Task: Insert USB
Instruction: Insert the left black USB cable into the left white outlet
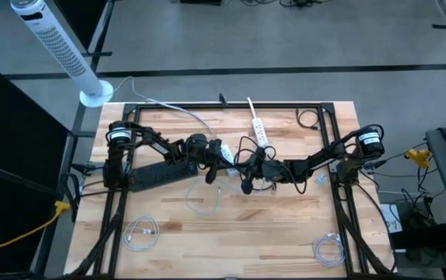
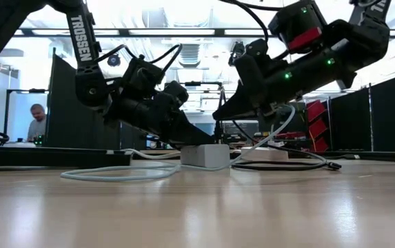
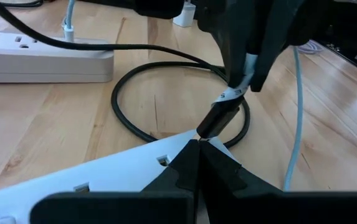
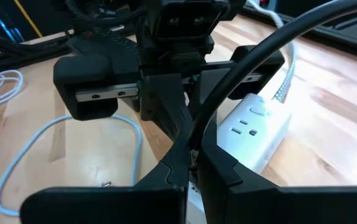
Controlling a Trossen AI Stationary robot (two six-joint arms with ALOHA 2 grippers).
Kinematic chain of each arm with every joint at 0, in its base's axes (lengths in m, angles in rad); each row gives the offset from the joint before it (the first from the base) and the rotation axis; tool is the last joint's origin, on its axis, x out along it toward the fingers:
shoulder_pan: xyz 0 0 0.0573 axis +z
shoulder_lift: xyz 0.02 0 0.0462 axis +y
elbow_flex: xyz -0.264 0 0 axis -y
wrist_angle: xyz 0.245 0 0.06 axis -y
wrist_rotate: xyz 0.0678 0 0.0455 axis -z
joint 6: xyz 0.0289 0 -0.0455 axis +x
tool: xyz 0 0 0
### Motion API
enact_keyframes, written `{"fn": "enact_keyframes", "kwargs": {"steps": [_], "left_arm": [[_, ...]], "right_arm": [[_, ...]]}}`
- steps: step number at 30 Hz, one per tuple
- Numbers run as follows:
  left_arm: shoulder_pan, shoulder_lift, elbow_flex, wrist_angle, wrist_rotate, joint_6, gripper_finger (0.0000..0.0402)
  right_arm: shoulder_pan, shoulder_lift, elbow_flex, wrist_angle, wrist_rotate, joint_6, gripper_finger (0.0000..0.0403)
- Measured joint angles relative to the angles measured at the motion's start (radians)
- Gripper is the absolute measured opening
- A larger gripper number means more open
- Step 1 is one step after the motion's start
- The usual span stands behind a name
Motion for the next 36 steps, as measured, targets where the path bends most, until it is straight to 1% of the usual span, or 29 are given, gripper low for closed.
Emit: {"fn": "enact_keyframes", "kwargs": {"steps": [6, 14, 19, 24, 30, 36], "left_arm": [[0.0, 0.0, 0.0, 0.0, 0.002, 0.003, 0.0], [-0.001, 0.0, 0.0, 0.0, 0.003, 0.006, 0.0], [-0.001, 0.0, 0.0, -0.001, 0.005, 0.009, 0.0], [-0.001, 0.0, 0.0, -0.001, 0.005, 0.009, 0.0], [-0.002, 0.0, 0.0, -0.001, 0.005, 0.009, 0.0], [-0.002, 0.0, 0.0, 0.004, -0.007, -0.011, 0.0]], "right_arm": [[-0.008, -0.017, -0.001, -0.019, -0.021, 0.002, 0.0004], [-0.024, -0.08, -0.004, -0.138, -0.022, 0.057, 0.0004], [-0.036, -0.092, -0.004, -0.142, -0.061, 0.074, 0.0004], [-0.061, -0.092, -0.004, -0.141, -0.121, 0.103, 0.0004], [-0.078, -0.092, -0.003, -0.142, -0.152, 0.106, 0.0004], [-0.081, -0.093, 0.009, -0.179, -0.154, 0.081, 0.0004]]}}
